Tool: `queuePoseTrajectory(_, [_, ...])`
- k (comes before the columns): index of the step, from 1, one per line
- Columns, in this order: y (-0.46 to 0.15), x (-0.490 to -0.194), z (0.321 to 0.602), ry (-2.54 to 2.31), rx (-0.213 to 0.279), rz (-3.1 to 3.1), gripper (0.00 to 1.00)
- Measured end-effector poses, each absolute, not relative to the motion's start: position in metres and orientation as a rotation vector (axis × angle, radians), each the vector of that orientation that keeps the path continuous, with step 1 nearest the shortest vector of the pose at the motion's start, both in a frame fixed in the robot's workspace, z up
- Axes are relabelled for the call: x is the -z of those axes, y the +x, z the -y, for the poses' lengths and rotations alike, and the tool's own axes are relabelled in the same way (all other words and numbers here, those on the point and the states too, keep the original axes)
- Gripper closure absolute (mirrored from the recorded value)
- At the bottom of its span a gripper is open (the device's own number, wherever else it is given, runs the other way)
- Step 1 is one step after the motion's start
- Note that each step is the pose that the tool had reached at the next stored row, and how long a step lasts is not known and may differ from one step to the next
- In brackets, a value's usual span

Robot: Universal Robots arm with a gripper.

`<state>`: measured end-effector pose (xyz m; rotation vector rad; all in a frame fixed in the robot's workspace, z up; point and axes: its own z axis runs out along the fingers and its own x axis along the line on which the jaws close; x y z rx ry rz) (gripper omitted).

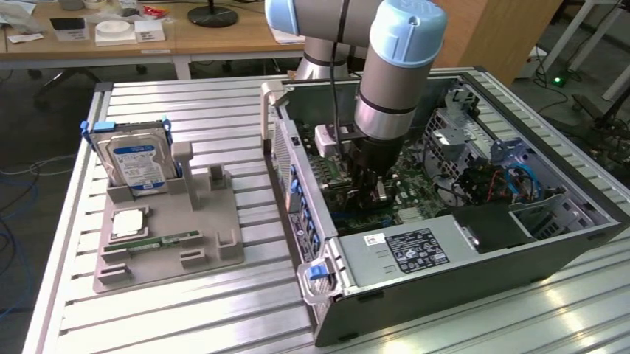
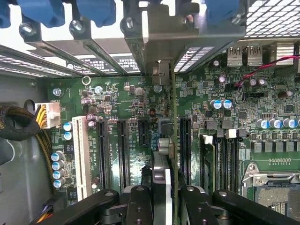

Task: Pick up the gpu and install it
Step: 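Insert the gpu into the slot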

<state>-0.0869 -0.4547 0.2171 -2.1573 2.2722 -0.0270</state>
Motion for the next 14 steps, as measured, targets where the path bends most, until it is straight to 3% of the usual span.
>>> queuePoseTrajectory(11, [-0.0880,-0.2169,0.4541,-2.155,0.019,-2.274,0.71])
queuePoseTrajectory(12, [-0.0877,-0.2177,0.4542,-2.157,0.020,-2.274,0.65])
queuePoseTrajectory(14, [-0.0876,-0.2192,0.4543,-2.157,0.020,-2.273,0.65])
